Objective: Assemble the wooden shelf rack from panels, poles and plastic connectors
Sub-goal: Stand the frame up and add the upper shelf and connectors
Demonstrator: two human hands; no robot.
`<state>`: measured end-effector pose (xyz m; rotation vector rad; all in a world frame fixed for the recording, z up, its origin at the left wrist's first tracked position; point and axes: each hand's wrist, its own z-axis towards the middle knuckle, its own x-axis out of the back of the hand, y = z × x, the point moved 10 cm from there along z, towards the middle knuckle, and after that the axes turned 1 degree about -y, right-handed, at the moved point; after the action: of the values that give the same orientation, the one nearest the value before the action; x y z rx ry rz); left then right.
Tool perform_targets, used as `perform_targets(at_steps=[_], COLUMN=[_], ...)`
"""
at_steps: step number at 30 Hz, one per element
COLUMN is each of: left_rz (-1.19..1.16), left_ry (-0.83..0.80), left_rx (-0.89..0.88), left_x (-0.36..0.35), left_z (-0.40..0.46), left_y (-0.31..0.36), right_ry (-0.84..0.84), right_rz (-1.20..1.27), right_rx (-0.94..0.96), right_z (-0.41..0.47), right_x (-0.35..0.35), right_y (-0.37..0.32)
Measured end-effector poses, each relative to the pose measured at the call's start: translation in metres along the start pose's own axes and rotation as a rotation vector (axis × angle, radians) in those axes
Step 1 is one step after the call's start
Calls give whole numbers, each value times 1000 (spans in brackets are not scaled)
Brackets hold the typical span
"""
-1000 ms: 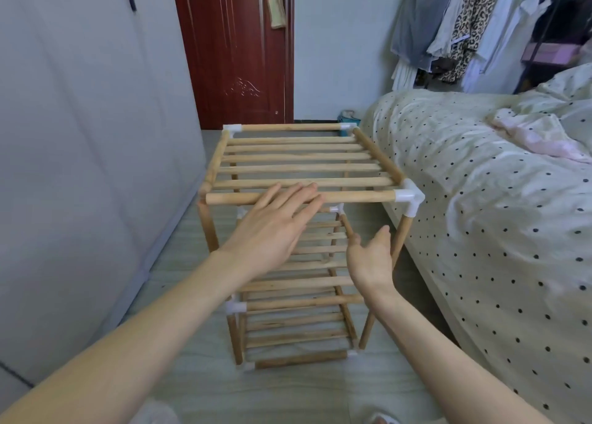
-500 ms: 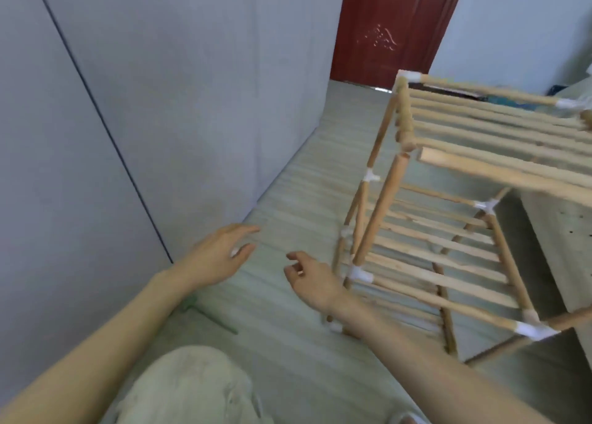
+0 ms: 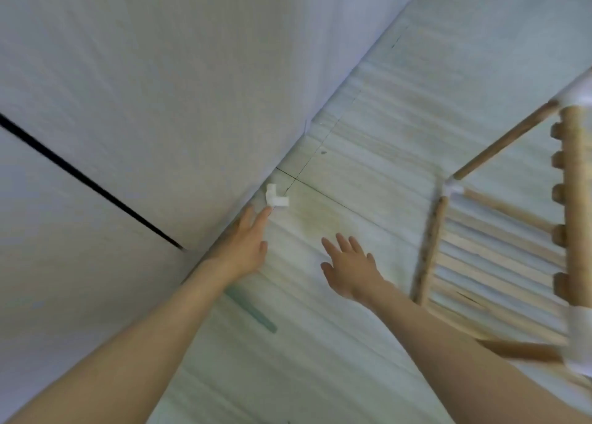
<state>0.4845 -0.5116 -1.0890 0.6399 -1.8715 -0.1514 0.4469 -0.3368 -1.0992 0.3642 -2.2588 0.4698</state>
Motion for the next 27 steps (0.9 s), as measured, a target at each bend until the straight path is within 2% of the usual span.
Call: perform_targets(at_steps=[5,9,12,15,17,20,27], left_rz=[-4,25,-11,-134,-303,-479,-670], left_ry=[100,143,228,247,256,252,268], left_rx=[-36,-95,-12,77,114,88,-209], left_x=[6,3,-1,-8,-5,11,106], left_z=[57,64,48,33,21,-7,-109], left_y=[8,15,7,1,1,20,120], right_ry=[-9,-24,-87,-199,-224,-141,215], right_rz=[-70,-92,-74,40,239,536,791], right_rx=[3,28,22,1,-40,-99,84], right_z=[28,27,15,0,-11,-40,-165], right_x=[-22,-30,-41,-53,-48,-25,84], right_y=[18,21,22,17,12,6,-21])
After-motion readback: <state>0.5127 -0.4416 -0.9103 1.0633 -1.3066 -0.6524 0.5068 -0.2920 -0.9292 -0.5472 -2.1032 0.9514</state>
